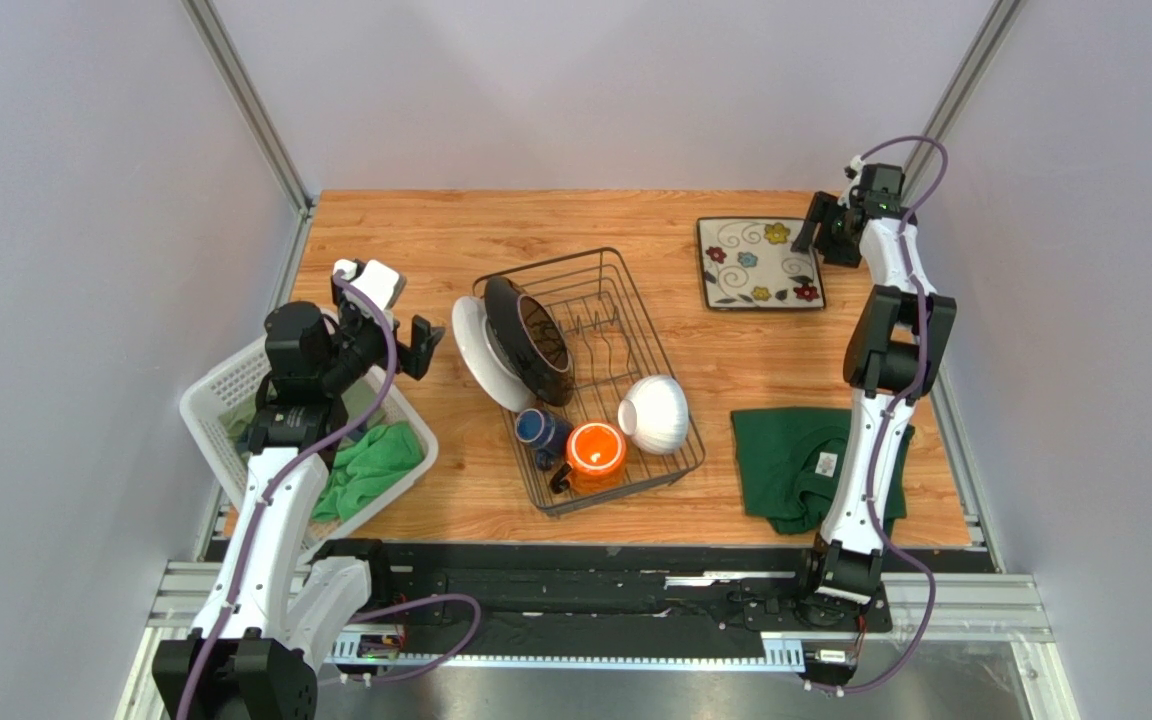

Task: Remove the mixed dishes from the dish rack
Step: Place the plate at the center of the board, then pick up the plate from the dish rack.

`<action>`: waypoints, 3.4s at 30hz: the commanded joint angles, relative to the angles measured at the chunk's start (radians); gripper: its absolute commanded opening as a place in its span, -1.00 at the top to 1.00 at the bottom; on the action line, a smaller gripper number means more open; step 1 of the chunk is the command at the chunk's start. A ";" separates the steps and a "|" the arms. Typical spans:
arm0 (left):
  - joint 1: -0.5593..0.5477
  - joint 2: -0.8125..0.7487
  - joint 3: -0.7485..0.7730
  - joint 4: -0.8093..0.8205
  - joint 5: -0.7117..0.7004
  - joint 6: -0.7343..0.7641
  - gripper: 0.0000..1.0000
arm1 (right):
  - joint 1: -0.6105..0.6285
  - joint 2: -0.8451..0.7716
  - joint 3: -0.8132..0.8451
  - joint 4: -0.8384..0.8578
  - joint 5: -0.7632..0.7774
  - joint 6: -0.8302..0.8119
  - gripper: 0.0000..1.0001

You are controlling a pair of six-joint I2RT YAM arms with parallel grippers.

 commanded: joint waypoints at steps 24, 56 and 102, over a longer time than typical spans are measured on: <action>-0.001 -0.016 0.031 0.038 -0.210 -0.026 -0.93 | 0.291 -0.756 -0.444 0.090 0.324 -0.222 -0.54; 0.000 -0.010 0.021 0.090 -0.366 -0.055 -0.92 | 1.190 -0.948 -0.620 -0.039 0.662 -0.213 -0.47; 0.000 -0.048 0.000 0.142 -0.500 -0.071 -0.92 | 1.334 -0.567 -0.510 0.064 0.915 -0.188 -0.43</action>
